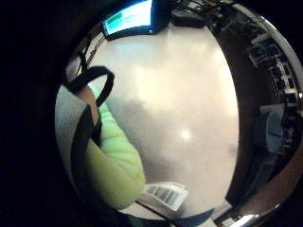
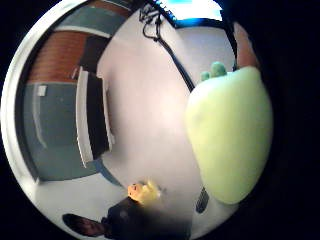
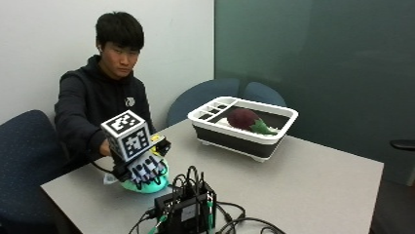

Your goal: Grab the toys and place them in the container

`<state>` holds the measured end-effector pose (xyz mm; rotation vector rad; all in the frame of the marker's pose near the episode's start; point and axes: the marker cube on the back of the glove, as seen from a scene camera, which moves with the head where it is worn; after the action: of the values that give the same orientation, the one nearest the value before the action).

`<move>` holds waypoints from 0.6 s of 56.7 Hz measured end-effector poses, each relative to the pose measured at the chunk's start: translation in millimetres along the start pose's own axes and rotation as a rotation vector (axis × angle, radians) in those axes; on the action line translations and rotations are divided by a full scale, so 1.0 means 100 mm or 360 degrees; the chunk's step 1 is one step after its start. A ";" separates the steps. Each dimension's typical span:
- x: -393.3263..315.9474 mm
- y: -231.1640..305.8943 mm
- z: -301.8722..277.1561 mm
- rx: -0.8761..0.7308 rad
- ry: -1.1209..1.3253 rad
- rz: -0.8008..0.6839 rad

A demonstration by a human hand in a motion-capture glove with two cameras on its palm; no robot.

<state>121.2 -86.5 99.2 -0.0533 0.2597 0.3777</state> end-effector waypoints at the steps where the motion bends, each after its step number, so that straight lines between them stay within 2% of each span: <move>1: -0.04 0.00 -0.03 -0.0030 0.0031 -0.0006; 9: -0.40 0.10 -0.41 -0.0317 0.0224 -0.0074; 19: -1.07 0.29 -1.17 -0.0355 0.0341 -0.0254; 27: -1.90 0.46 -1.69 -0.0045 0.0284 -0.0418; 34: -2.74 0.45 -1.76 0.0434 -0.0060 -0.0612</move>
<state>-183.9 -160.0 0.8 0.1703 0.2553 -0.0409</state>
